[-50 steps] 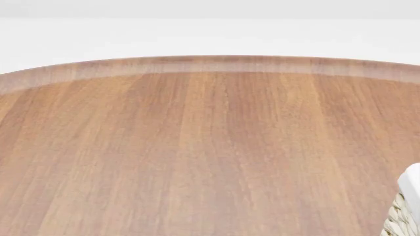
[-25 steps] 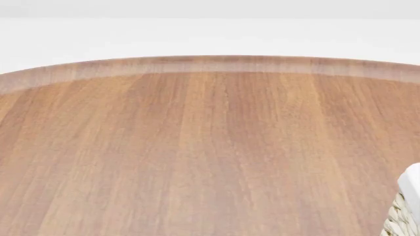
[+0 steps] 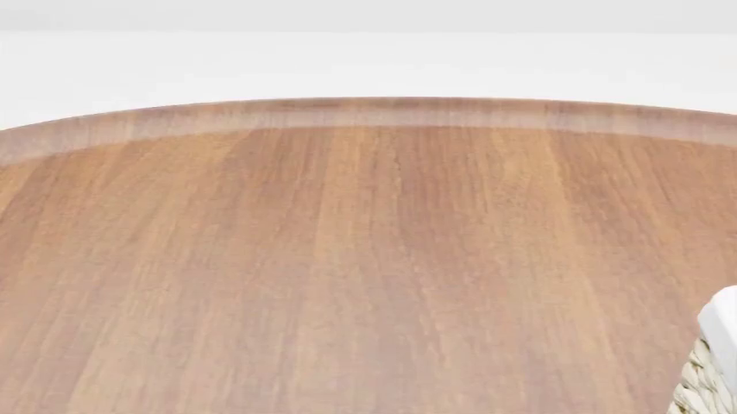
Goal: Pick the milk and place it in the basket.
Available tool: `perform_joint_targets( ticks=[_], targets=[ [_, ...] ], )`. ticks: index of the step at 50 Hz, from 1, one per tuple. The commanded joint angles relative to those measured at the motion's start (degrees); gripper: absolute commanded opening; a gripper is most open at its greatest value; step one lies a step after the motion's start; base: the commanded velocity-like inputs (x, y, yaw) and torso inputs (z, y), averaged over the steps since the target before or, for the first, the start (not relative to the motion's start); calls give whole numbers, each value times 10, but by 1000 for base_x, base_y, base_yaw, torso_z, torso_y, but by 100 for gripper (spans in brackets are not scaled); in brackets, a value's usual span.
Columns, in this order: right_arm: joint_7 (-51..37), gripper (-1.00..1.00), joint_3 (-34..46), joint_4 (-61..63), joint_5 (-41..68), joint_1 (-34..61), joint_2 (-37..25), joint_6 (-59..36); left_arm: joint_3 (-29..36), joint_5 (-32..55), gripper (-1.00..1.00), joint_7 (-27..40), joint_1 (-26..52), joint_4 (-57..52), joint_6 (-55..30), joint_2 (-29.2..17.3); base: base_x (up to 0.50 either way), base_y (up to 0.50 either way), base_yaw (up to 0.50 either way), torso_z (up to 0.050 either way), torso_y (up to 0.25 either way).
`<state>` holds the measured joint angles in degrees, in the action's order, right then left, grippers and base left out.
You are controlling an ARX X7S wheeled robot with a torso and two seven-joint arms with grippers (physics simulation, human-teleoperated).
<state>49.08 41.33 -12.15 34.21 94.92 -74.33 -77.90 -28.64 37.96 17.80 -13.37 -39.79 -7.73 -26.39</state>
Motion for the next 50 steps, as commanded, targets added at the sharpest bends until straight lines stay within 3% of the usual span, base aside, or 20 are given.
perform_joint_targets(
  ticks=[1,50],
  targets=[
    [-37,-100,-59,-18,22,-6,14,-2,-11,-10,100,-14,-1,-2,2,10,0,0,0,0,0],
    [-216,-100,-206,-4,214,-213,-67,14,-9,-4,100,-15,-3,1,7,9,0,0,0,0,1]
  ],
)
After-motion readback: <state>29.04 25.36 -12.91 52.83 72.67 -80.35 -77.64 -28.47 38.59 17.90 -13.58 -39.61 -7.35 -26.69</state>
